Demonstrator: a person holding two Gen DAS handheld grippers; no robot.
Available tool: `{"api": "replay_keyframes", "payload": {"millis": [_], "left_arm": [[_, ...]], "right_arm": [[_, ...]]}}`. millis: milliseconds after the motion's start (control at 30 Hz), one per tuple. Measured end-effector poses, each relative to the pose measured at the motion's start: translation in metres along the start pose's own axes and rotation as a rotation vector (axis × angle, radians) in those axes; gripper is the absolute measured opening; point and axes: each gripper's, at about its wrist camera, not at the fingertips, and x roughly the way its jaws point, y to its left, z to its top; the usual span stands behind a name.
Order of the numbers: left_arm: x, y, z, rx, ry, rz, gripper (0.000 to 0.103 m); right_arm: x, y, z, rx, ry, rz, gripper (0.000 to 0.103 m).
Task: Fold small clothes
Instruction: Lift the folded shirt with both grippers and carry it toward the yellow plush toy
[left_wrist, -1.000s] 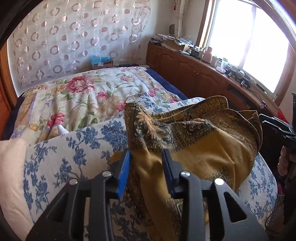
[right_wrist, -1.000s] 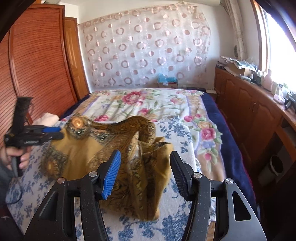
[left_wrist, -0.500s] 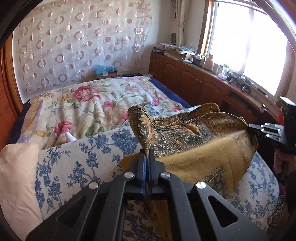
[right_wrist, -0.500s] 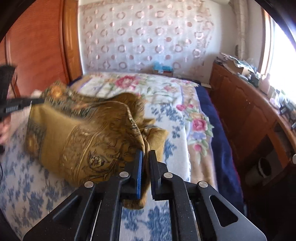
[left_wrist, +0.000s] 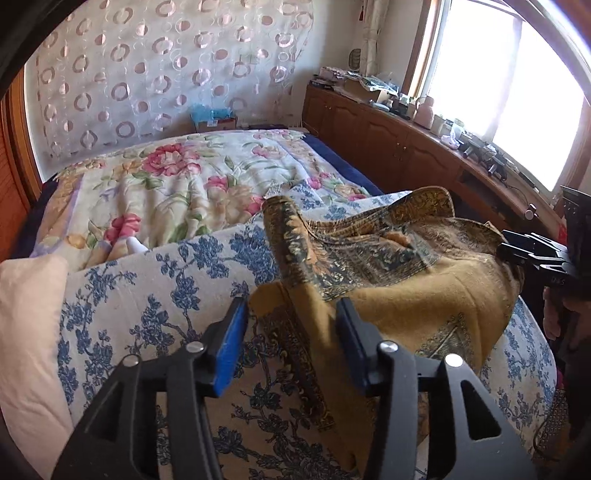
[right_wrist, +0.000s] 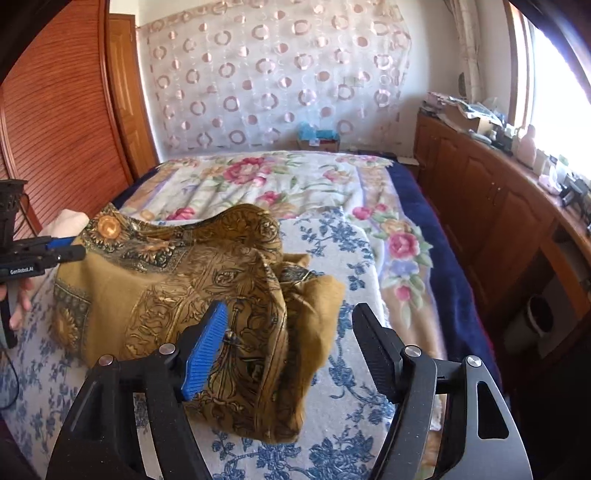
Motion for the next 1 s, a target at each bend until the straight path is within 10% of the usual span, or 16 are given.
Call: {"api": "replay_keyframes", "payload": {"millis": [700,933,1000], "left_arm": [[0.031,0.009,-0.008,-0.059,0.072,-0.029,0.057],[0.033,0.005,-0.002,-0.080,0.099,-0.112,0.055],[0.035,0.003,0.000,-0.080,0.102,-0.114,0.038]], "right_arm": [[0.068,-0.008,0.005,0.048,0.136,0.083,0.073],[0.071,0.006,0.006,0.009,0.144,0.169,0.031],[0.069,0.006,0.005,0.010,0.140,0.191,0.023]]}}
